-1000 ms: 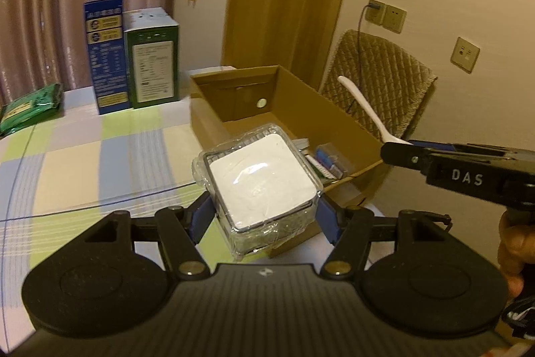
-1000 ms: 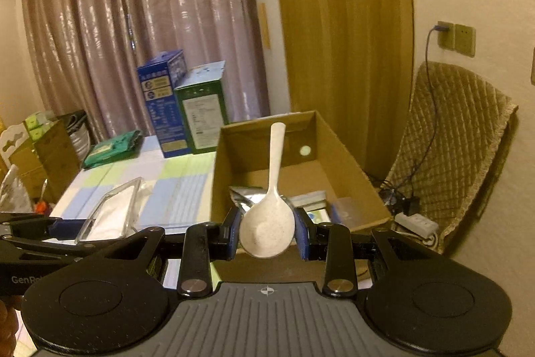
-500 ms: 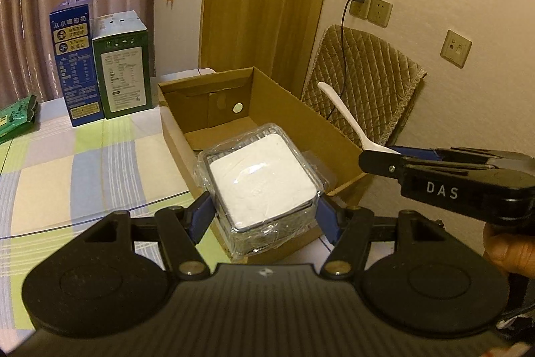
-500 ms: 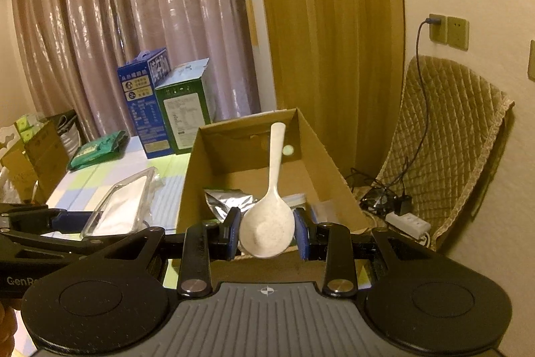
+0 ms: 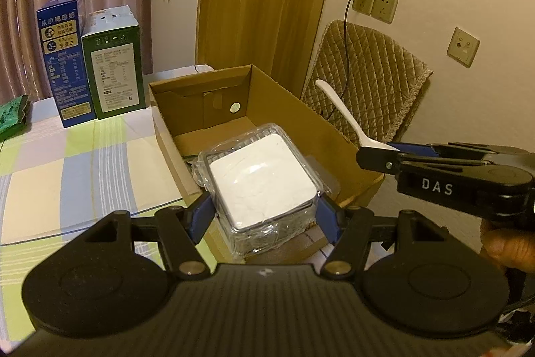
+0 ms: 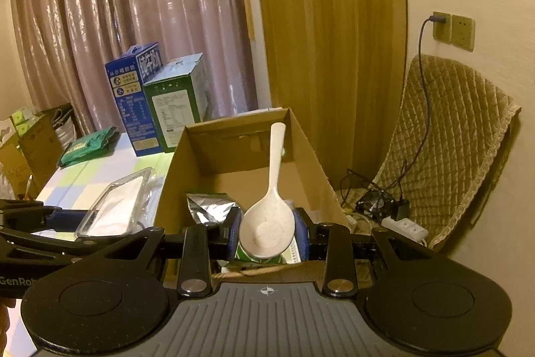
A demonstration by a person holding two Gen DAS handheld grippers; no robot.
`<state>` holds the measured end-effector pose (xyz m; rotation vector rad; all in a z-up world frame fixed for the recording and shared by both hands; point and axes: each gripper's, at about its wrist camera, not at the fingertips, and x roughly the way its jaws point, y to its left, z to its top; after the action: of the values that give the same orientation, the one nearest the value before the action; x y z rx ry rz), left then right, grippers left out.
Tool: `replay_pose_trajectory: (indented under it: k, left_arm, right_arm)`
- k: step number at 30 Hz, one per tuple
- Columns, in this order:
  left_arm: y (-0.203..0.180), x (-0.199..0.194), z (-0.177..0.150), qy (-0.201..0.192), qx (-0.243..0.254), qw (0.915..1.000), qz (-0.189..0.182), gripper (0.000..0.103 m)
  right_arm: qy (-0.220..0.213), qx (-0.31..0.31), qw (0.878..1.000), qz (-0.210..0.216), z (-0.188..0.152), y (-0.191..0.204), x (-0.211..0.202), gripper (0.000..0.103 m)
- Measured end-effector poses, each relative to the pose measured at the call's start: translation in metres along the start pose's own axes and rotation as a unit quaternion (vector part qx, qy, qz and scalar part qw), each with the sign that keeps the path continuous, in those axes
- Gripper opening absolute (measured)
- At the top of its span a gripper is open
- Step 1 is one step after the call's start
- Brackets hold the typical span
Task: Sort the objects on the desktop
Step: 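Lower the wrapped square and spoon into the cardboard box and open both tools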
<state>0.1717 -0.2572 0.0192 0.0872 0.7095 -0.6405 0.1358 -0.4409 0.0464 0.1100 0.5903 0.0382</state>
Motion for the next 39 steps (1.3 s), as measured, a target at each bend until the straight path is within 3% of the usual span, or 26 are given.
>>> replay_pose_trajectory:
  k: [39]
  left_arm:
    - [0.022, 0.076, 0.056, 0.012, -0.024, 0.9996, -0.005, 0.060]
  right_arm:
    - [0.025, -0.034, 0.999, 0.013, 0.049, -0.019, 0.090, 0.031]
